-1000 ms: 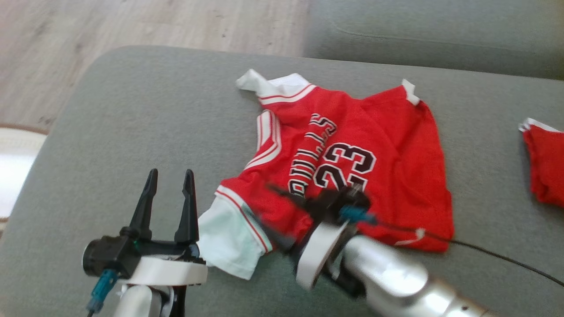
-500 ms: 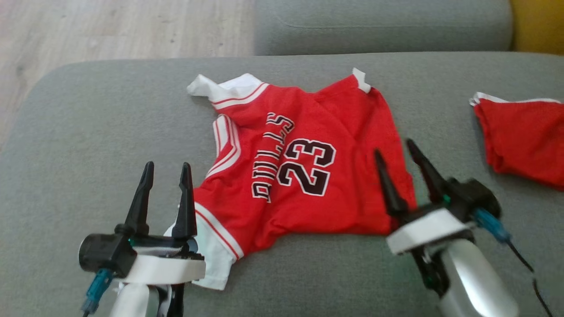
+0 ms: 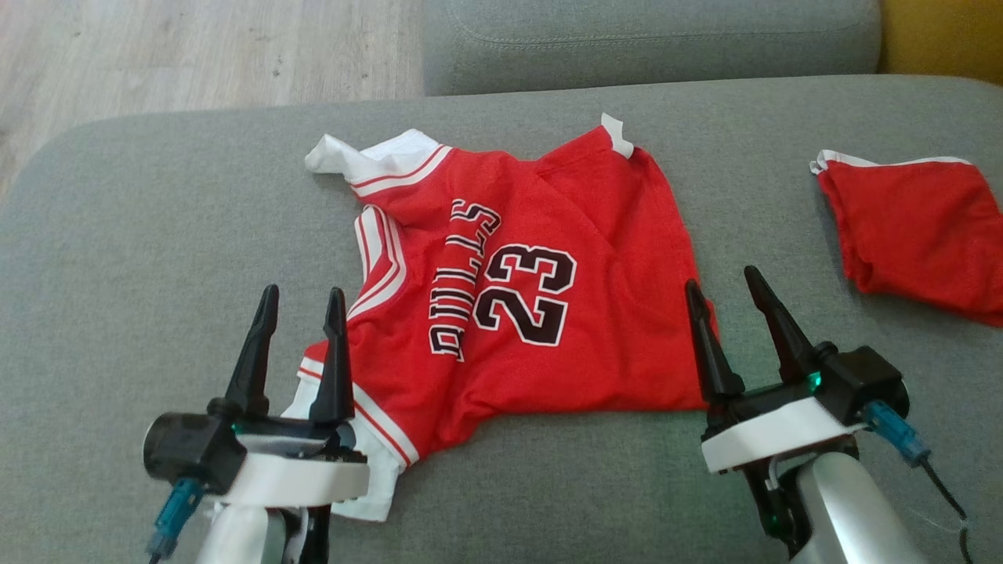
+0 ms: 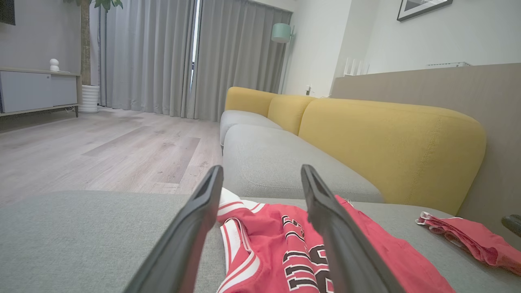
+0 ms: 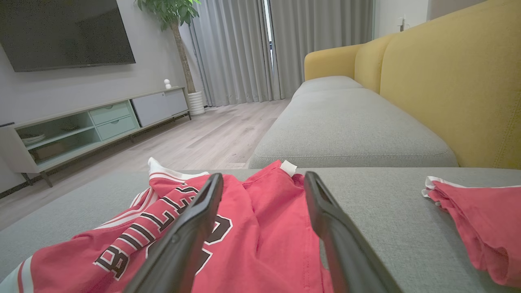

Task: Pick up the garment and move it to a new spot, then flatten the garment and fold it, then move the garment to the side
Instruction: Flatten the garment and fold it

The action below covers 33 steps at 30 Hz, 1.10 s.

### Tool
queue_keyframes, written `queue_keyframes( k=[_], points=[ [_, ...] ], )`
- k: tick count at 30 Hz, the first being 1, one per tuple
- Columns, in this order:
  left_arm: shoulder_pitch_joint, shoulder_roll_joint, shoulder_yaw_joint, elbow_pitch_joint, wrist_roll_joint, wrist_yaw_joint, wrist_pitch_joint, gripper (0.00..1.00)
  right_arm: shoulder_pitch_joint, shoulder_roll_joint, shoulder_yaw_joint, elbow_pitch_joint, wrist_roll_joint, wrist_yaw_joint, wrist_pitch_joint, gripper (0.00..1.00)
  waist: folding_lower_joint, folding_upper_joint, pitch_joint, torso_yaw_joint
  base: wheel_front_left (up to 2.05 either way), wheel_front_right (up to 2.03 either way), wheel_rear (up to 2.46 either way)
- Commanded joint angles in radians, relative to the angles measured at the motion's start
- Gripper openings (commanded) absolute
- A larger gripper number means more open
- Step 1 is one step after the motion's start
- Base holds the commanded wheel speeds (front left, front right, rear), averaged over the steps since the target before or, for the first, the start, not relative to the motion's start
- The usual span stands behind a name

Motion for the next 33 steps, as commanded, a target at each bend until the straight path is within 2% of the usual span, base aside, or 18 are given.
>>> queue_keyframes(
  k=[1,15,21,25,26,33],
  points=[
    [-0.035,0.004,0.02,-0.038,0.006,-0.003,-0.005,1.0,-0.027,0.006,0.019,-0.038,0.011,-0.001,-0.011,1.0,0.0,0.0,0.002,0.003,0.0,0.0,0.0],
    [-0.05,0.004,0.004,-0.036,-0.003,-0.007,-0.005,1.0,-0.039,0.006,-0.004,-0.039,-0.017,-0.001,-0.011,1.0,0.0,0.0,0.044,0.056,0.0,0.0,0.0],
    [-0.067,0.004,-0.006,-0.031,-0.008,-0.011,-0.005,1.0,-0.107,0.006,0.002,-0.005,-0.064,-0.001,0.006,1.0,0.0,0.0,0.073,0.097,0.0,0.0,0.0],
    [-0.083,0.004,-0.018,-0.027,-0.009,-0.013,-0.005,1.0,-0.201,0.006,0.011,0.043,-0.088,-0.001,0.075,1.0,0.0,0.0,0.099,0.133,0.0,0.0,0.0],
    [-0.095,0.004,-0.024,-0.027,-0.016,-0.014,-0.005,1.0,-0.26,0.006,0.009,0.084,-0.103,-0.001,0.127,1.0,0.0,0.0,0.116,0.156,0.0,0.0,0.0],
    [-0.125,0.004,-0.062,-0.02,-0.047,-0.013,-0.005,1.0,-0.472,0.005,-0.01,0.293,-0.117,-0.001,0.301,1.0,0.0,0.0,0.164,0.233,0.0,0.0,0.0]
  ],
)
